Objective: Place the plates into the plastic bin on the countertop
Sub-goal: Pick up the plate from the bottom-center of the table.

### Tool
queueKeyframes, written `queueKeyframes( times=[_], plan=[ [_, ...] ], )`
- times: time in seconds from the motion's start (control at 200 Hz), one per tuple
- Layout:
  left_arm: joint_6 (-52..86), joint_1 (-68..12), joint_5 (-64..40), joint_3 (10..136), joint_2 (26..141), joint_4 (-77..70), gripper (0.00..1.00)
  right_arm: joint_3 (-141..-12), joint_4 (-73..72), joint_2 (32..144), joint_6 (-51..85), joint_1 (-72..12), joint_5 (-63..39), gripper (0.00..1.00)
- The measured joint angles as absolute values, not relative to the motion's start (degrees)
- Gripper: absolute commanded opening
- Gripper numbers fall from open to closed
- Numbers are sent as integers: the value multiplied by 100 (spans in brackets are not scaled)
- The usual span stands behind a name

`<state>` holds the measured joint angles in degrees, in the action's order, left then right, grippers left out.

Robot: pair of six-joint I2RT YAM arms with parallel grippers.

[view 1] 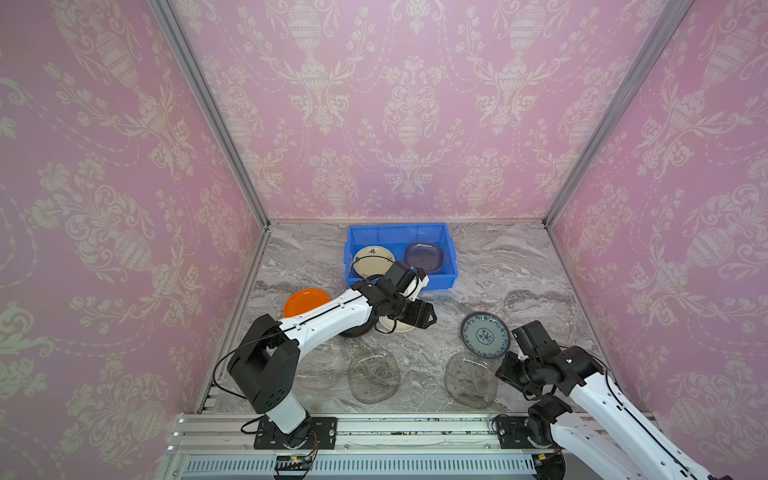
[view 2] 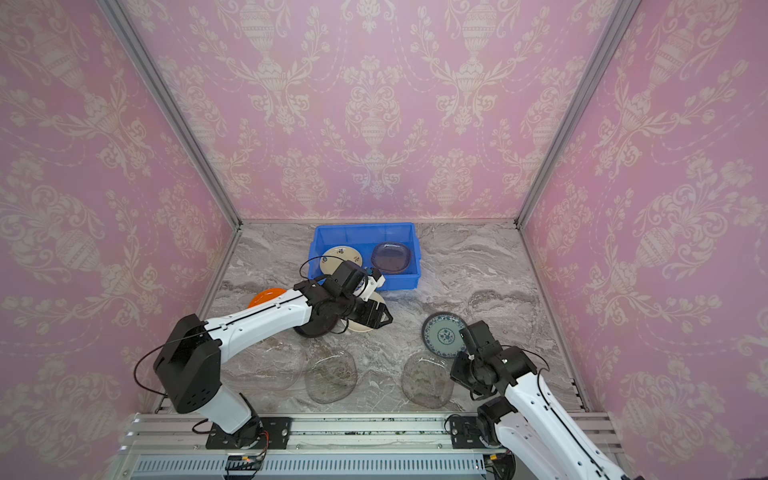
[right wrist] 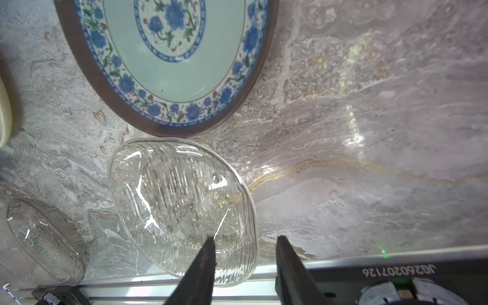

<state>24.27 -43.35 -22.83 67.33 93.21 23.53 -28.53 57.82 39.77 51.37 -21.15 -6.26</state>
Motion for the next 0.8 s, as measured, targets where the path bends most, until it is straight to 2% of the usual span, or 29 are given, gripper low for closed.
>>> queueKeyframes(
  times=[0.57,0.801],
  plan=[
    [2639,-4372,-2519,6434,9400,1719,77,-2112,4663,4473,5389,-2167,-1000,35],
    [2650,-4372,-2519,6434,9483,1712,77,-2082,4362,4681,5384,-2180,-1057,23]
  ],
)
